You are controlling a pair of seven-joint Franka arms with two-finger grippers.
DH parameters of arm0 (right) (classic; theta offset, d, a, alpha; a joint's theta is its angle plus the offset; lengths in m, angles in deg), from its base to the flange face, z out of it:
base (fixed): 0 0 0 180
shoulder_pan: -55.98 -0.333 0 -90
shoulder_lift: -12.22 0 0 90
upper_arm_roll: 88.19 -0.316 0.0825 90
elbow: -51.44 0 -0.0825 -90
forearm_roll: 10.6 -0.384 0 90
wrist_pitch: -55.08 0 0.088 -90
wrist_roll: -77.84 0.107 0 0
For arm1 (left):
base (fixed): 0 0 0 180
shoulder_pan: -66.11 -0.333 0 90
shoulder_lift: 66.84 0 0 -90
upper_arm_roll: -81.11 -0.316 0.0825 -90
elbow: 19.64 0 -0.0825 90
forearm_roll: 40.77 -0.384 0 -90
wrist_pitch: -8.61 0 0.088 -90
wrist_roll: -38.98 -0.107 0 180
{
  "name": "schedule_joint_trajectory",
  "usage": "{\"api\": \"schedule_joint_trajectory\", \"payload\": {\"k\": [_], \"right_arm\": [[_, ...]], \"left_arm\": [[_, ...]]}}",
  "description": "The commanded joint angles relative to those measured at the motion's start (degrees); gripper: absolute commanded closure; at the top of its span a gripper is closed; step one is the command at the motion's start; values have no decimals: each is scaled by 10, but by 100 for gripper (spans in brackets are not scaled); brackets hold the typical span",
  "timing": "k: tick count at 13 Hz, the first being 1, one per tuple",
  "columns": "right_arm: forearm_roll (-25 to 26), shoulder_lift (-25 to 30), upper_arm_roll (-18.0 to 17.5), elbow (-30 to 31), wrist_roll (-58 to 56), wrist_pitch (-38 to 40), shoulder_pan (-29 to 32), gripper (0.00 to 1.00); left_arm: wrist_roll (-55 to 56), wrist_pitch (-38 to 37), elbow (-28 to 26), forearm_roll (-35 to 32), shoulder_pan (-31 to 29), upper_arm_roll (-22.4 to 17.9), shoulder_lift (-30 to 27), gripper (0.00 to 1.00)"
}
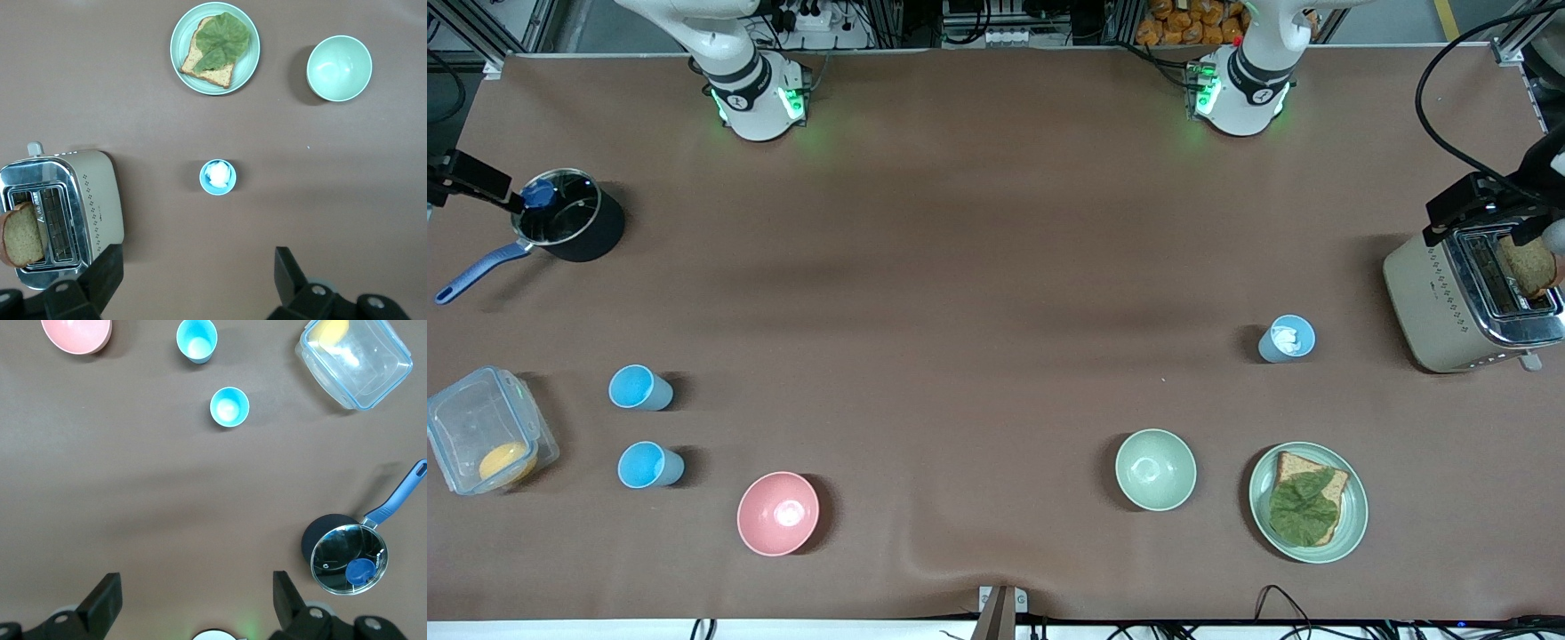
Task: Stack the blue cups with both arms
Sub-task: 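Reach the left gripper toward the blue cup beside the toaster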
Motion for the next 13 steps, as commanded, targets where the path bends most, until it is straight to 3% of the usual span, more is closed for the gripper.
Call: {"api": "schedule_joint_trajectory", "payload": {"k": [1,6,8,13], "right_arm": [[0,-5,-1,-11,9,10,-3,0],[0,-13,1,-12,9,7,-3,0],[0,-28,1,-13,10,7,3,0],[1,-112,3,-10,-35,7,23,0]], "left_arm": [[10,-13,4,12,5,0,-11,0],[3,-1,-7,1,18,-5,39,0],[3,42,-74,1,18,-4,53,0],[7,266,-287,-1,4,-5,66,0]]}}
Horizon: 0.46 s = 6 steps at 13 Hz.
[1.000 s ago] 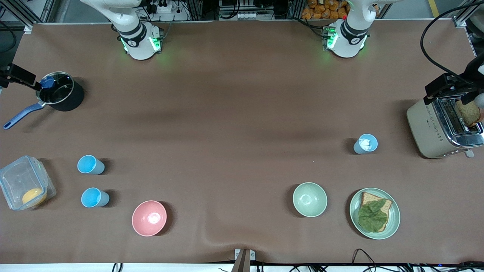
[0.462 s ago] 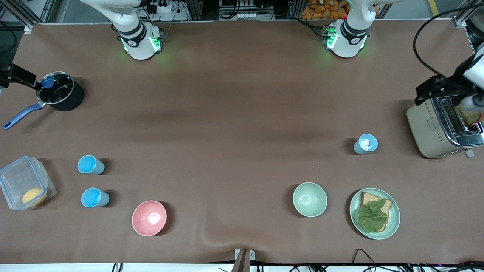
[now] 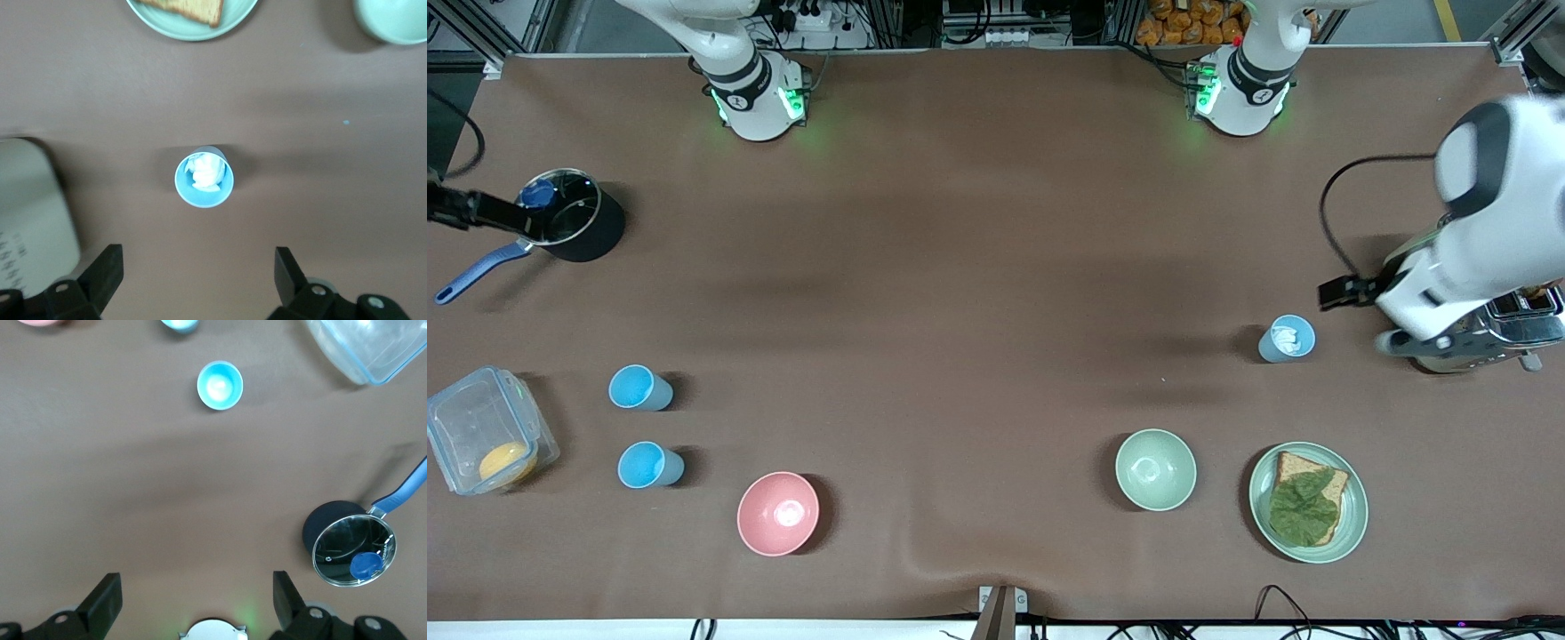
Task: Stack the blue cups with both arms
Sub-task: 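Grasp the blue cup with the left gripper while the right gripper grasps another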
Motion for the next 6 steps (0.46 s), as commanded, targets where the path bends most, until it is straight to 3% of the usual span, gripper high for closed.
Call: {"api": "schedule_joint_trajectory", "payload": {"k": [1,6], "right_arm": [[0,-66,-3,-13,-42,-1,8,0],[10,-187,-4,-12,-116,-135,2,0]], "left_arm": [[6,114,-113,-2,-7,-3,-20,0],[2,211,-141,-10,-56,-1,46,0]]}}
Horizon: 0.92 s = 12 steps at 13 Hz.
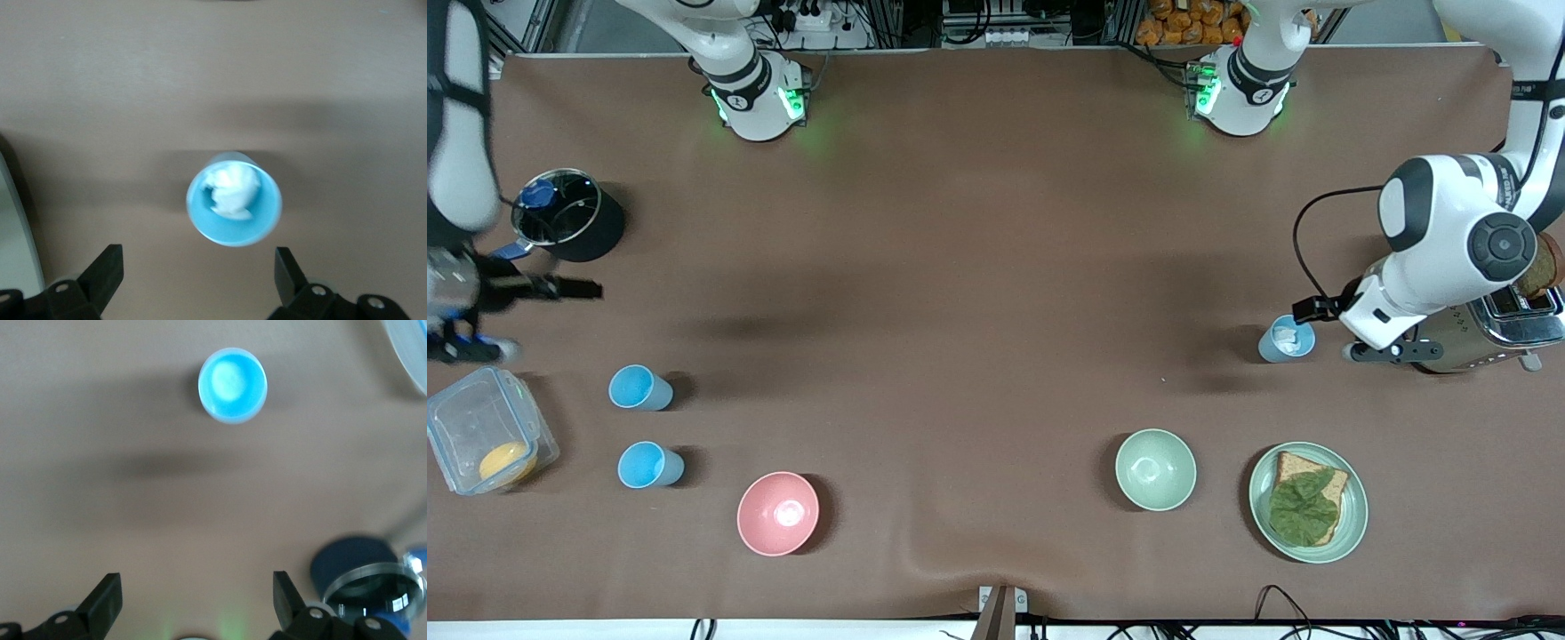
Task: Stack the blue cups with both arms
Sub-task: 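Grasp the blue cup with the left gripper while the right gripper grasps another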
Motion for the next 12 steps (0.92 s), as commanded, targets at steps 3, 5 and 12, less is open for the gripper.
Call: {"api": "schedule_joint_trajectory", "payload": {"k": [3,5,12], "right_arm": [[2,-108,-4,-17,-77,-128,6,0],[3,-108,-4,-22,-127,-137,-1,0],[7,-144,-2,-21,-136,-256,21,0]], "left_arm": [[7,33,-7,-9,-13,4,33,4],[7,34,-6,-9,-13,4,43,5],[14,35,4,-6,-7,6,71,100]]}}
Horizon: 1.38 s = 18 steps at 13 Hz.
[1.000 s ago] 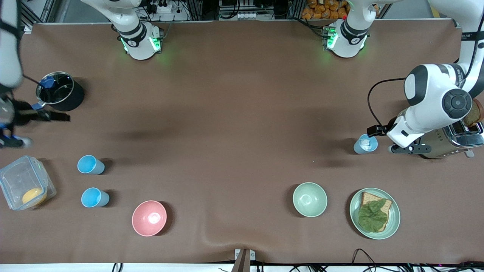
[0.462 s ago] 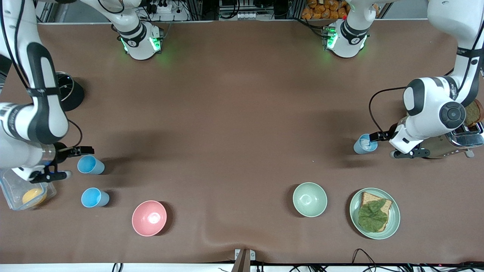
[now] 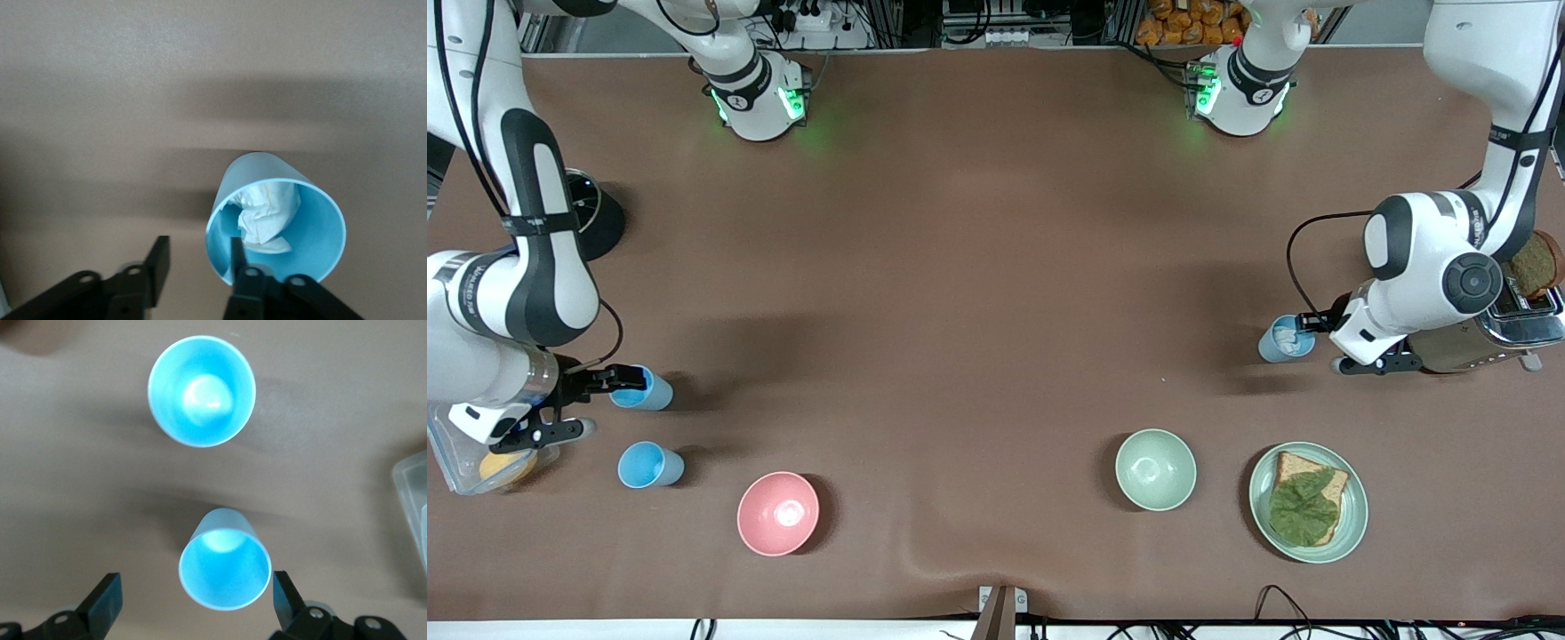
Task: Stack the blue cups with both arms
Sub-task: 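Carry the blue cup with the left gripper toward the table middle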
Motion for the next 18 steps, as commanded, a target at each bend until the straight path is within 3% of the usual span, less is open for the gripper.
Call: {"api": "schedule_joint_trajectory", "payload": {"k": [1,4,6,8,12,16,17,18], "right_arm": [[1,-29,-5,-7,-43,-24,36,0],[-15,-29,-7,-8,-63,-23,28,0],[-52,-28,-8,-1,-7,-1,5,0],[-52,-30,-9,0,59,22,-3,0],[-52,-41,-9,4,58,19,9,0],[-52,-51,-9,4,54,10,20,0],[-52,-51,-9,5,53,4,21,7],[-52,-53,-9,5,46,3,22,43]], "left_arm": [[14,4,10,-6,4,3,6,100],[14,3,18,-7,7,5,4,100],[14,-6,39,-3,10,21,-3,100],[43,-50,79,0,10,49,-3,100],[237,-110,142,0,28,146,5,100],[394,-110,174,0,132,155,51,100],[424,-110,203,1,151,155,71,100],[450,-111,219,7,172,156,83,100]]}}
